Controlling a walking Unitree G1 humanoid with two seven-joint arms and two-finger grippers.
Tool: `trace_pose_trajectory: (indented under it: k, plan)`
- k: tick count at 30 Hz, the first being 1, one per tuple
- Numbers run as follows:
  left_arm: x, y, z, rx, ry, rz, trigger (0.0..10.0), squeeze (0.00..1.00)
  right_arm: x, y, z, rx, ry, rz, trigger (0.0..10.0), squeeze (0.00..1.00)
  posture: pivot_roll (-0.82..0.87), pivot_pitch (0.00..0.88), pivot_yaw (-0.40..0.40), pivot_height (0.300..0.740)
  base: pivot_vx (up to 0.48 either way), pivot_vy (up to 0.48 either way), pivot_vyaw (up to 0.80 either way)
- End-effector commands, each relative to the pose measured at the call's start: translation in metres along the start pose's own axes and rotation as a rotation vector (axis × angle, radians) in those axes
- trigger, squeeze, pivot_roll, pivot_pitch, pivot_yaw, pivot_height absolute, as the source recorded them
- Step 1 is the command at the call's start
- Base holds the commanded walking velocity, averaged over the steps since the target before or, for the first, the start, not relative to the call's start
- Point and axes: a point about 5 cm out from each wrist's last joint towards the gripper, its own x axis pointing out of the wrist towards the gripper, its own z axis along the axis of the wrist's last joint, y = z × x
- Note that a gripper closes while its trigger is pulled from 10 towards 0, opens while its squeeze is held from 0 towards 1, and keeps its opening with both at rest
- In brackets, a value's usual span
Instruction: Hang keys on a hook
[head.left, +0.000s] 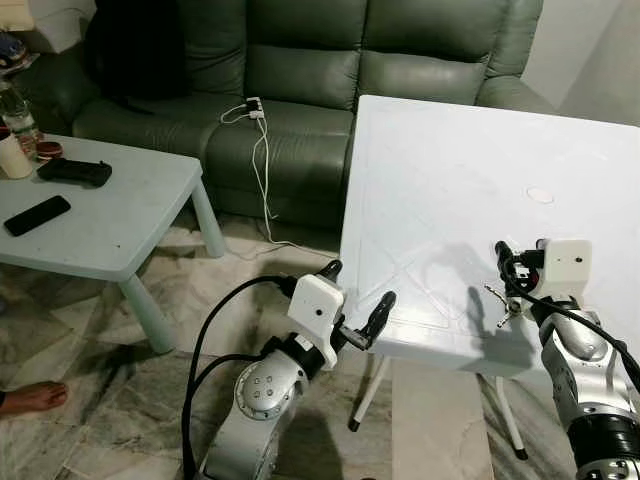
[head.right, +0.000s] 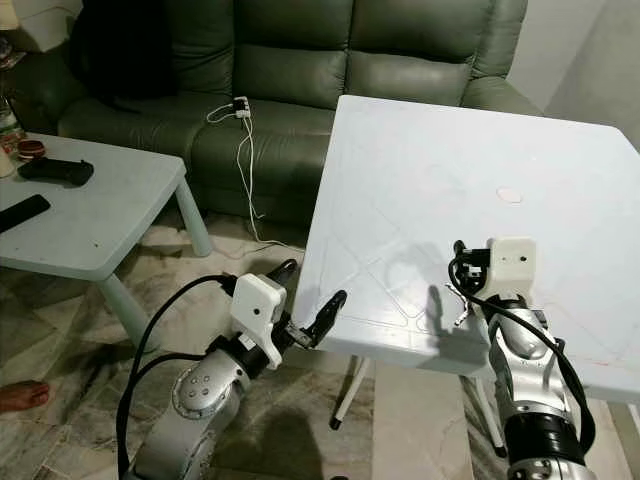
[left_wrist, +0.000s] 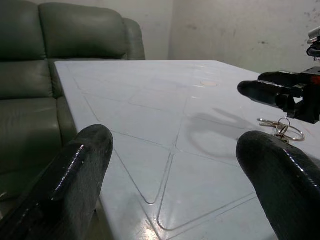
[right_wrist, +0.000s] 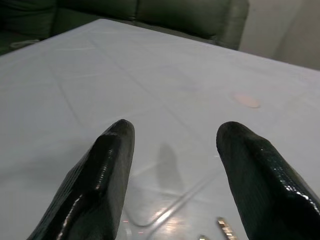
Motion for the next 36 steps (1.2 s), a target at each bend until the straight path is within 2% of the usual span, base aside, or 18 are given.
trace_pose_trajectory:
  k: [1, 22, 28, 31, 36]
  plan:
    - [0.0, 0.0, 0.004, -0.002, -0.018, 0.008, 10.0, 0.0, -0.001, 0.001, 0.002, 0.02, -0.006, 0.01, 10.0, 0.0, -0.01, 0.085, -0.101, 0.721, 0.0, 0.0, 0.0]
    - [-0.001, 0.004, 0.006, -0.008, -0.038, 0.049, 10.0, 0.0, -0.001, 0.006, -0.001, 0.033, 0.0, 0.049, 10.0, 0.0, 0.0, 0.063, -0.103, 0.721, 0.0, 0.0, -0.71]
    - [0.0, 0.008, 0.008, -0.01, -0.044, 0.076, 10.0, 0.0, -0.001, 0.007, 0.0, 0.034, 0.0, 0.053, 10.0, 0.0, 0.0, 0.068, -0.105, 0.721, 0.0, -0.415, -0.76]
    - [0.001, 0.012, 0.008, -0.087, -0.051, 0.119, 10.0, 0.0, -0.001, 0.006, 0.0, 0.031, -0.001, 0.056, 10.0, 0.0, 0.0, 0.068, -0.108, 0.721, 0.0, 0.0, -0.77]
    - [0.0, 0.013, 0.008, -0.062, -0.042, 0.136, 10.0, 0.0, -0.002, 0.006, 0.0, 0.032, 0.002, 0.059, 10.0, 0.0, 0.0, 0.068, -0.109, 0.721, 0.0, 0.0, -0.77]
